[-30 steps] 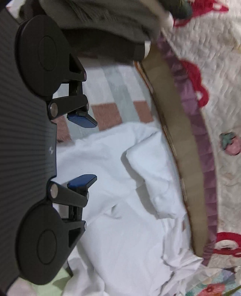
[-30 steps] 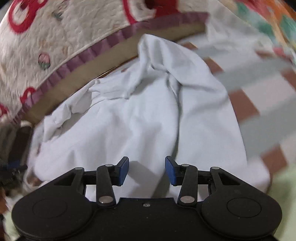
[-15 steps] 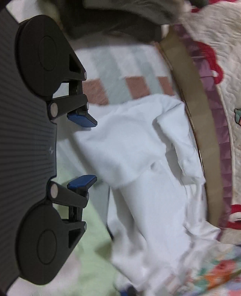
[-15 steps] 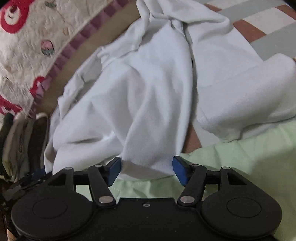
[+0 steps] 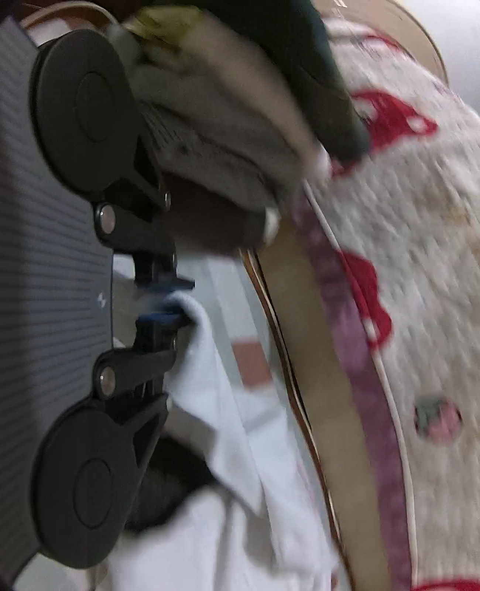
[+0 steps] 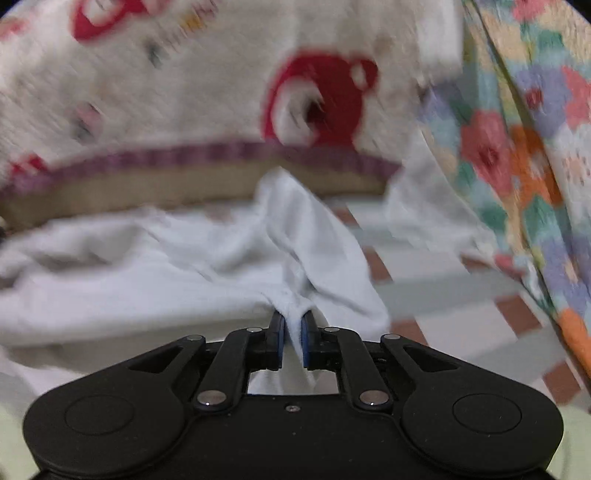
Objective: Fold clothes
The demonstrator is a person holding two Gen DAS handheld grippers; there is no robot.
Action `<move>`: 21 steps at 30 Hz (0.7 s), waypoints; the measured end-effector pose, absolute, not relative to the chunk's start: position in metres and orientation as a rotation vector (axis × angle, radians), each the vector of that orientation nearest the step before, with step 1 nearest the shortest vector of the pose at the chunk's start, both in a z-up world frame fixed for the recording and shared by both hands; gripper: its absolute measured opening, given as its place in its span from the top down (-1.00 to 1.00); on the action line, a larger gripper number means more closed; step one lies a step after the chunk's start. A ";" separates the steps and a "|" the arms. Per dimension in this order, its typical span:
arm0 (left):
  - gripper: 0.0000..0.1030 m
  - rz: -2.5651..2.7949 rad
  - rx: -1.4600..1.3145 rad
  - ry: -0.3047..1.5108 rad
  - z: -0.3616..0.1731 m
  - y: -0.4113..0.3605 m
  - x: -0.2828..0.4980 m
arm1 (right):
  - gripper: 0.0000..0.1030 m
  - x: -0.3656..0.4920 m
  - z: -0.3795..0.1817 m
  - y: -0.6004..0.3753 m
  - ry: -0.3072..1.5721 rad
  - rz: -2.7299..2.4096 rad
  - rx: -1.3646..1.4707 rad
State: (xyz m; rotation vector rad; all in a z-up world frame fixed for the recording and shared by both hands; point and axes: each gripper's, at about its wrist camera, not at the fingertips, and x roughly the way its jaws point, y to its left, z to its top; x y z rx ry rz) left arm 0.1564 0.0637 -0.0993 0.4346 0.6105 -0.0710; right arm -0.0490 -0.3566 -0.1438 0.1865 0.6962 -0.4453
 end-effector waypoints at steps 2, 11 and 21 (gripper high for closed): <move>0.44 -0.150 0.368 0.651 -0.100 0.069 0.144 | 0.66 -0.054 -0.152 -0.364 0.693 -0.453 0.294; 0.13 -0.553 0.363 0.597 -0.107 0.040 0.082 | 0.31 -0.077 -0.154 -0.382 0.709 -0.456 0.578; -0.03 -0.631 0.417 0.705 -0.125 -0.001 0.087 | 0.25 -0.080 -0.146 -0.368 0.661 -0.280 0.625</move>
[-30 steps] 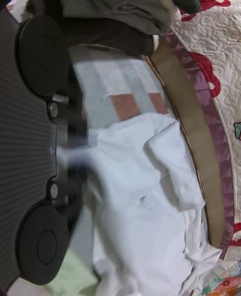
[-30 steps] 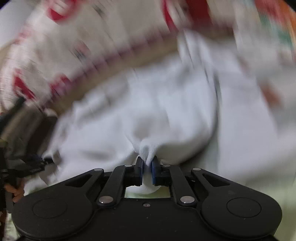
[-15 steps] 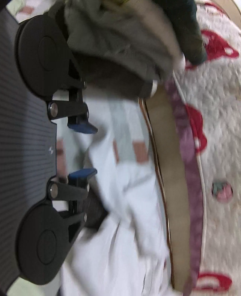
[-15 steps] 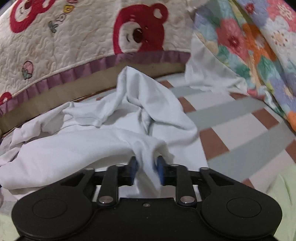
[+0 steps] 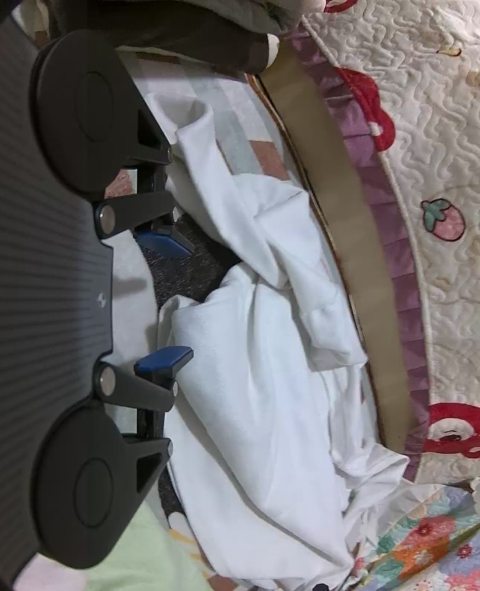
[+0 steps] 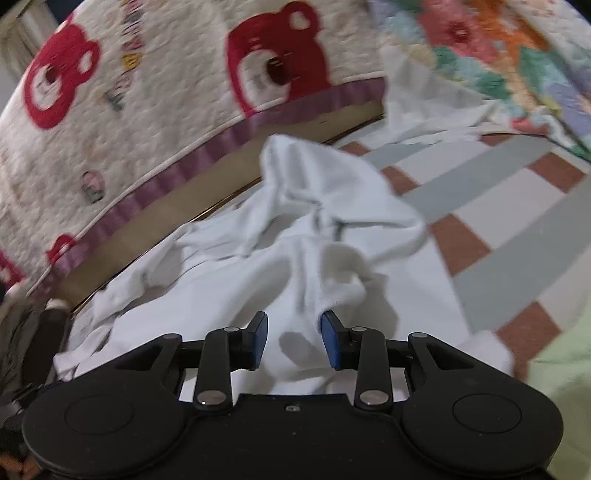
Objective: Fold clothes
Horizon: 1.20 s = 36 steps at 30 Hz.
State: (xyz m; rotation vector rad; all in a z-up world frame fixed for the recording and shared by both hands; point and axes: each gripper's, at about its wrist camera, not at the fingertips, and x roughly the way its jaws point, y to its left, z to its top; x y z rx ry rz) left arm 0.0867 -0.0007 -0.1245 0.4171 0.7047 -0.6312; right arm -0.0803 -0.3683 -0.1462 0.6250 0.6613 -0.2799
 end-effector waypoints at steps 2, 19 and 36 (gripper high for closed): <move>-0.07 -0.633 0.406 0.730 -0.129 -0.002 0.093 | 0.19 -0.076 -0.148 -0.365 0.704 -0.273 0.616; -0.33 -0.590 0.168 0.856 -0.140 -0.013 0.145 | 0.77 -0.062 -0.161 -0.346 0.651 -0.118 0.486; 0.09 -0.718 0.502 0.606 -0.119 -0.046 0.094 | 0.73 -0.068 -0.174 -0.383 0.569 0.130 0.972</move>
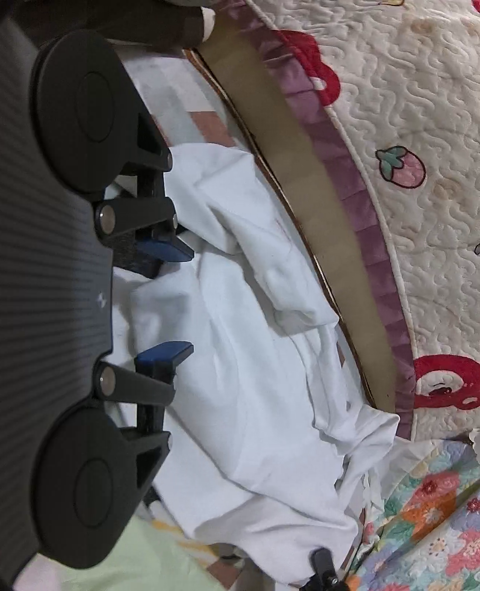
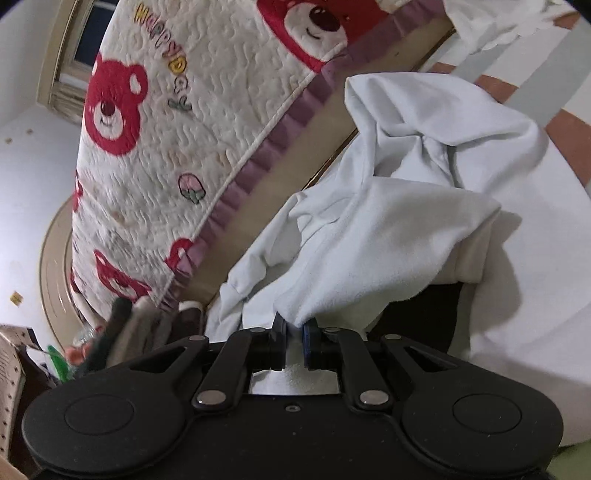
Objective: Fold clothes
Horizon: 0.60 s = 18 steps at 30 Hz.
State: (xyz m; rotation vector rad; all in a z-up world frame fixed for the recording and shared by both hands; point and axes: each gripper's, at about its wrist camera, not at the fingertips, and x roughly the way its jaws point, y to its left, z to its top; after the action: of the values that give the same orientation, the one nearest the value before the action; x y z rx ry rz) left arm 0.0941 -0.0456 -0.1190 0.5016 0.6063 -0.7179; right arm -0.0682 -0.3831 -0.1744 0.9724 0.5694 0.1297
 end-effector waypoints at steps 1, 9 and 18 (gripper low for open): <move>0.09 -0.709 0.462 0.658 -0.121 -0.046 0.102 | 0.72 -0.067 -0.177 -0.384 0.573 0.127 0.973; -0.11 -0.671 0.116 1.007 -0.145 -0.024 0.149 | 0.72 -0.065 -0.192 -0.391 0.612 0.093 0.973; -0.12 -0.629 0.136 1.080 -0.153 -0.037 0.159 | 0.20 -0.057 -0.211 -0.387 0.677 0.006 0.954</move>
State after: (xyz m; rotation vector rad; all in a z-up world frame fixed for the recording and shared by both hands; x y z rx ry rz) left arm 0.1589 -0.0372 -0.1526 0.1363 1.0796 -0.6287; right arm -0.0565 -0.3867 -0.2114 0.9536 0.6770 0.0060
